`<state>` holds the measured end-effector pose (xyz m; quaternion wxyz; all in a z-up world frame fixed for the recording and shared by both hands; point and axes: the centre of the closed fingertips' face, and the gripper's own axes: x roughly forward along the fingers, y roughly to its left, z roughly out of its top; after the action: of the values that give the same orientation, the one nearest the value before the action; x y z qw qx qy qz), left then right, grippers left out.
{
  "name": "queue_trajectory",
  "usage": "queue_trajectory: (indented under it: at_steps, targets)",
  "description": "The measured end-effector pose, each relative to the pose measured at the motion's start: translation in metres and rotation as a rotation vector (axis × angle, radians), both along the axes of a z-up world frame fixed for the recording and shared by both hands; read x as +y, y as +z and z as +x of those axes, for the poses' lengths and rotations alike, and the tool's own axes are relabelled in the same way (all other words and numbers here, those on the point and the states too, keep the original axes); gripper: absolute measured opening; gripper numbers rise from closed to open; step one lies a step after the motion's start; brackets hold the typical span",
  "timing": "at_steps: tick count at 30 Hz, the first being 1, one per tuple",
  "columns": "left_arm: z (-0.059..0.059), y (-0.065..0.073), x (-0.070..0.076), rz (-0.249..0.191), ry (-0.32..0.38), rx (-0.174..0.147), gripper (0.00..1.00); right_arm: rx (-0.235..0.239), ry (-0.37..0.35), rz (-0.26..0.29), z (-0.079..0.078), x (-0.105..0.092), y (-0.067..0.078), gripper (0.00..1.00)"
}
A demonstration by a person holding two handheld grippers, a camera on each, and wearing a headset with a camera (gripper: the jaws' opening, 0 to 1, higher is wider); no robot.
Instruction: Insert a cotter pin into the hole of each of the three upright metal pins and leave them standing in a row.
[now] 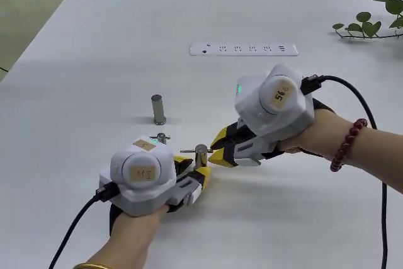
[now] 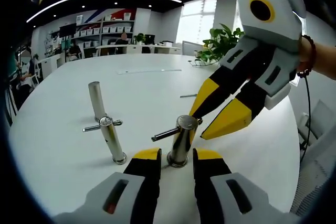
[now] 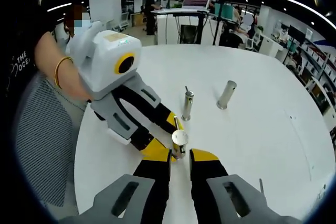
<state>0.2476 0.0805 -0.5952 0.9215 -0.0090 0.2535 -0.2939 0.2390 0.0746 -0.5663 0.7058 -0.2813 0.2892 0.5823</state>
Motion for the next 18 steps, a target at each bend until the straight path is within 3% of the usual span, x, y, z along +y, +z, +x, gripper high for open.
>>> queue_trajectory:
  at_steps: [9,18]
  targets:
    - [-0.008,0.006,0.003,-0.002,-0.009,0.013,0.30,0.040,-0.033,0.052,0.002,0.011,0.008,0.17]
    - [-0.017,0.009,0.010,0.004,-0.027,0.014,0.37,0.083,-0.026,0.037,-0.001,0.022,-0.003,0.16]
